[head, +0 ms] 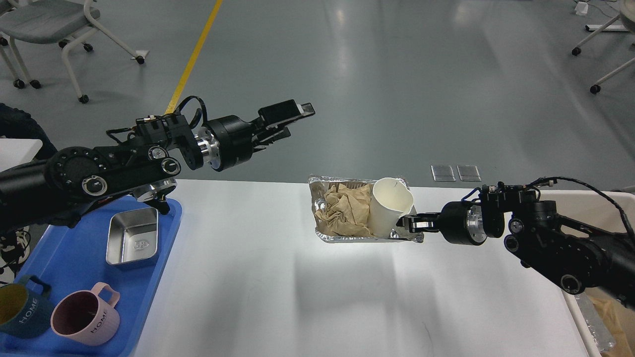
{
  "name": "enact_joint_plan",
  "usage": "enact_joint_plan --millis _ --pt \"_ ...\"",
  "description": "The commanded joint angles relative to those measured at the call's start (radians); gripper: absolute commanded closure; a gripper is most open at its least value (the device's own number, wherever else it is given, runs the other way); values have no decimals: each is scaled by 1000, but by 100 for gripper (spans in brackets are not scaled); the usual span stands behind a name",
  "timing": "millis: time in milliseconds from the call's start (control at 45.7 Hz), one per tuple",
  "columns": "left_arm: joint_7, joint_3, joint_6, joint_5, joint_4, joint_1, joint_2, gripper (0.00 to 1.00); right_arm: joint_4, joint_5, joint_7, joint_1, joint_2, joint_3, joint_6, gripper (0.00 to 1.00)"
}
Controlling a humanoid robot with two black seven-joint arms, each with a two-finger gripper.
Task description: Tidy desktop
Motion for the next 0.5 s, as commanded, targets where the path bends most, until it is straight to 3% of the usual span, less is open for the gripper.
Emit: enact_joint_plan --millis 0,328,481 --pt "-3 -197 25 -11 -1 164 14 4 -1 15 0 -31 -43 42 -1 100" --pt "3 -699 31 -11 -2 576 -101 4 -9 164 5 -114 -273 123 -9 100" --pt "1 -855 28 -12 -2 708 -157 4 -13 285 3 -154 -383 125 -32 100"
